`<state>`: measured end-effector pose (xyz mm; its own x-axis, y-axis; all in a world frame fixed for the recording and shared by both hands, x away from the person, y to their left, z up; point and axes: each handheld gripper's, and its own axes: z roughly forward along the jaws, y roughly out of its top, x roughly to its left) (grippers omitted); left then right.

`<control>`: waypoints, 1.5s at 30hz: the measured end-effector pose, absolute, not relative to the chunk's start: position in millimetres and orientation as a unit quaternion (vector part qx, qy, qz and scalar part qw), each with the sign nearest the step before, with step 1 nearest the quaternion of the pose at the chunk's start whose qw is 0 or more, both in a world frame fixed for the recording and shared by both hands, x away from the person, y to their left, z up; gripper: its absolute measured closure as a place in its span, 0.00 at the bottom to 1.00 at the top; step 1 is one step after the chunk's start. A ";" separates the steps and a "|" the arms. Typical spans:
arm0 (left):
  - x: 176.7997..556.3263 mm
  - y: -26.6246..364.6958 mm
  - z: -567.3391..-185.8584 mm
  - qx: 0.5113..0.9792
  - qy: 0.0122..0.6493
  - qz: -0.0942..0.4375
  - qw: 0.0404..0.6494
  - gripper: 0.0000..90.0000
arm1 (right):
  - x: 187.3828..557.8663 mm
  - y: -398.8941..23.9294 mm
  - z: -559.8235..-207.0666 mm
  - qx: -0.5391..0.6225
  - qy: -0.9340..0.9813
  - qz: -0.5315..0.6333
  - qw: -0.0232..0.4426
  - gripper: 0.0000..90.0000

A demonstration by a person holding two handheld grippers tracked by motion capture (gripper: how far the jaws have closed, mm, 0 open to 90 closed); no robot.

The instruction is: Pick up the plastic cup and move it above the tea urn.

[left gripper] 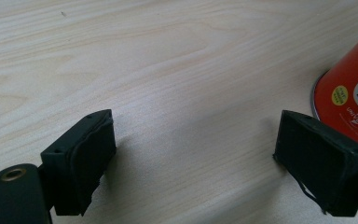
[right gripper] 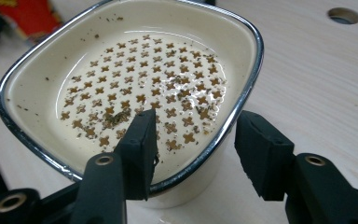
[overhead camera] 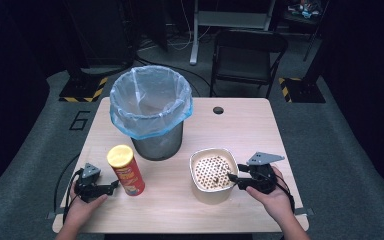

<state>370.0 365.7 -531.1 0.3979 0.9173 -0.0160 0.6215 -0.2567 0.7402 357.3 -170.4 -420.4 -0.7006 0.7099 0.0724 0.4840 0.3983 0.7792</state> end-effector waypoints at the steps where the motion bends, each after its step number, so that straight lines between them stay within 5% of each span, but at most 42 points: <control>1: 370.0 365.7 -531.1 0.763 0.504 0.216 0.342 0.13 | 354.7 -170.1 -419.6 0.357 0.829 0.411 0.132 0.54; 15: 370.0 365.6 -531.1 0.763 0.504 0.216 0.342 0.13 | 359.0 -227.8 -414.6 0.438 0.772 0.394 0.237 0.16; 34: 369.9 365.6 -531.1 0.763 0.505 0.216 0.342 0.13 | 374.2 -246.6 -475.1 0.473 0.777 0.339 0.241 0.16; 45: 370.0 365.7 -531.1 0.763 0.504 0.216 0.342 0.13 | 376.9 -248.9 -477.7 0.471 0.774 0.348 0.241 0.29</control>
